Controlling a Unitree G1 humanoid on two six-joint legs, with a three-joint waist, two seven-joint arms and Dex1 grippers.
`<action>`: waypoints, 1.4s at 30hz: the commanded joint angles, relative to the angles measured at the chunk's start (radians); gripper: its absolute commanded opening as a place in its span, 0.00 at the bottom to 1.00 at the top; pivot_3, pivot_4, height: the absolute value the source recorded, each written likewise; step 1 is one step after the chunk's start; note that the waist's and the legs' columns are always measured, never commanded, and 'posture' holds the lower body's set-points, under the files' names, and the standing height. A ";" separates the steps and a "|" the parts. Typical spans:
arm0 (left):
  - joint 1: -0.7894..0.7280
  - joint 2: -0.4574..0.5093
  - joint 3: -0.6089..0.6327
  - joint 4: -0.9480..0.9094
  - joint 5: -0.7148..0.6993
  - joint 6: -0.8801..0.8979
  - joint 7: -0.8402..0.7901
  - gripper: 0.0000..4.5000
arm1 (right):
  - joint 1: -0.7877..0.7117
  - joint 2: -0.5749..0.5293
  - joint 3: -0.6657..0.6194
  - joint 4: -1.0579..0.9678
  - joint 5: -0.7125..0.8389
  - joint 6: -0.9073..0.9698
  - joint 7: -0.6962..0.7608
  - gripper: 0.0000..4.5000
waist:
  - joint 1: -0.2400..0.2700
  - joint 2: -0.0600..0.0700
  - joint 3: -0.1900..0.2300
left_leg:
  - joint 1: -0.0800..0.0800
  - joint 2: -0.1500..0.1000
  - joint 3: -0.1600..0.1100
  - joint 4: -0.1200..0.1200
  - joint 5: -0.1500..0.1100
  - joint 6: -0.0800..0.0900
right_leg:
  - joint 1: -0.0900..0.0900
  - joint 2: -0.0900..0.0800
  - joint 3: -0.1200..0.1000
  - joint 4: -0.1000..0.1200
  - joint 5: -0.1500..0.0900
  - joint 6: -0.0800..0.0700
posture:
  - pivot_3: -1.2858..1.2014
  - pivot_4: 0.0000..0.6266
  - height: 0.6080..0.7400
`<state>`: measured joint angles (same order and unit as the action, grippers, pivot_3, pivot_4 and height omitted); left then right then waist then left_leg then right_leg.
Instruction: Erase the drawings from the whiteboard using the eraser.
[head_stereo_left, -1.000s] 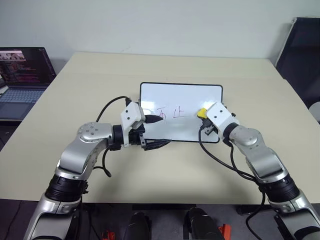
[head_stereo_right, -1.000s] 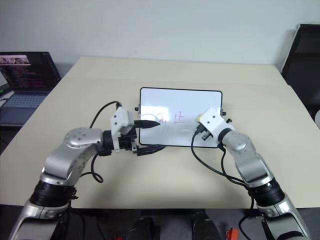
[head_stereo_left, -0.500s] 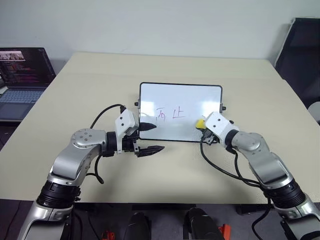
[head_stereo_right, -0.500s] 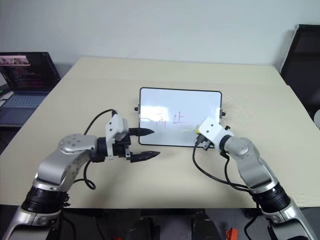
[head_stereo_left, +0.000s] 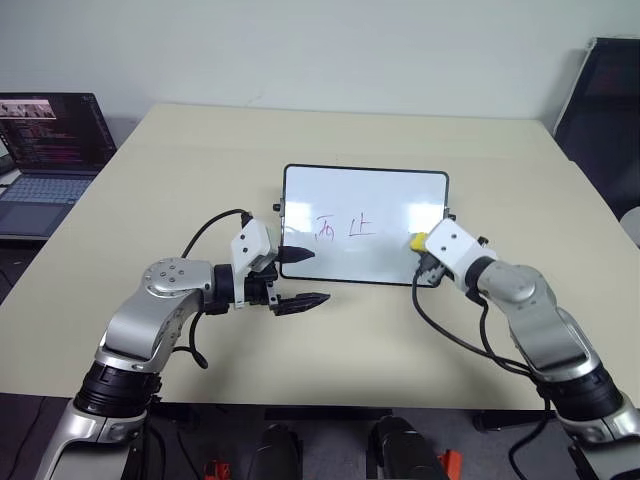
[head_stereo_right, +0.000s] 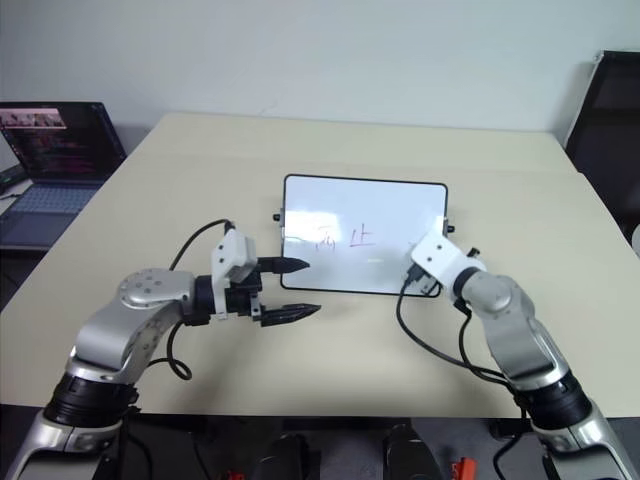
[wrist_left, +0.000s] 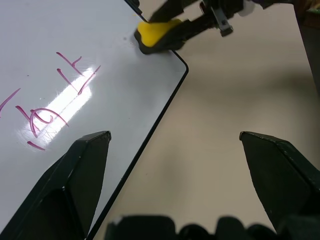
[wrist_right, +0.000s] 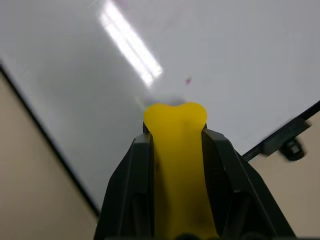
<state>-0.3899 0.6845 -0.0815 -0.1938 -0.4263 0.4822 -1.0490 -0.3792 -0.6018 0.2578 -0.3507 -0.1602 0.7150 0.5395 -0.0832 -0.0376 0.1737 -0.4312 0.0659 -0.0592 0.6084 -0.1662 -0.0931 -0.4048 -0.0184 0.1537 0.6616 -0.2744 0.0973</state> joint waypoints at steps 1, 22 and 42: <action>-0.007 0.005 0.024 -0.043 -0.017 0.006 0.005 1.00 | -0.028 0.024 -0.014 0.038 -0.020 0.004 -0.036 0.22 | -0.004 0.000 0.000 | 0.000 0.000 0.000 0.000 0.000 0.000 | 0.000 0.000 0.000 0.000 0.000 0.000 | 0.52 0.24 1.00; 0.014 0.008 0.047 -0.077 -0.030 0.040 0.042 1.00 | -0.026 0.061 -0.044 0.070 -0.008 -0.020 -0.017 0.22 | 0.000 -0.001 0.001 | 0.000 0.000 0.000 -0.002 0.000 0.000 | 0.000 0.000 0.000 -0.002 0.000 0.000 | 0.52 0.24 1.00; 0.180 0.023 0.301 -0.091 -0.070 0.036 0.177 1.00 | 0.053 0.192 -0.196 -0.120 0.336 -0.168 0.088 0.22 | 0.000 0.000 0.002 | -0.001 0.000 -0.001 -0.017 0.000 0.000 | -0.005 0.000 -0.002 -0.003 -0.003 0.004 | 0.52 0.24 1.00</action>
<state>-0.2161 0.7011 0.1716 -0.2399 -0.4716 0.5309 -0.8799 -0.3241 -0.4116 0.0982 -0.4055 0.1366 0.5613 0.6177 -0.0834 -0.0378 0.1756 -0.4324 0.0659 -0.0597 0.5919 -0.1666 -0.0933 -0.4099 -0.0186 0.1518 0.6584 -0.2772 0.1011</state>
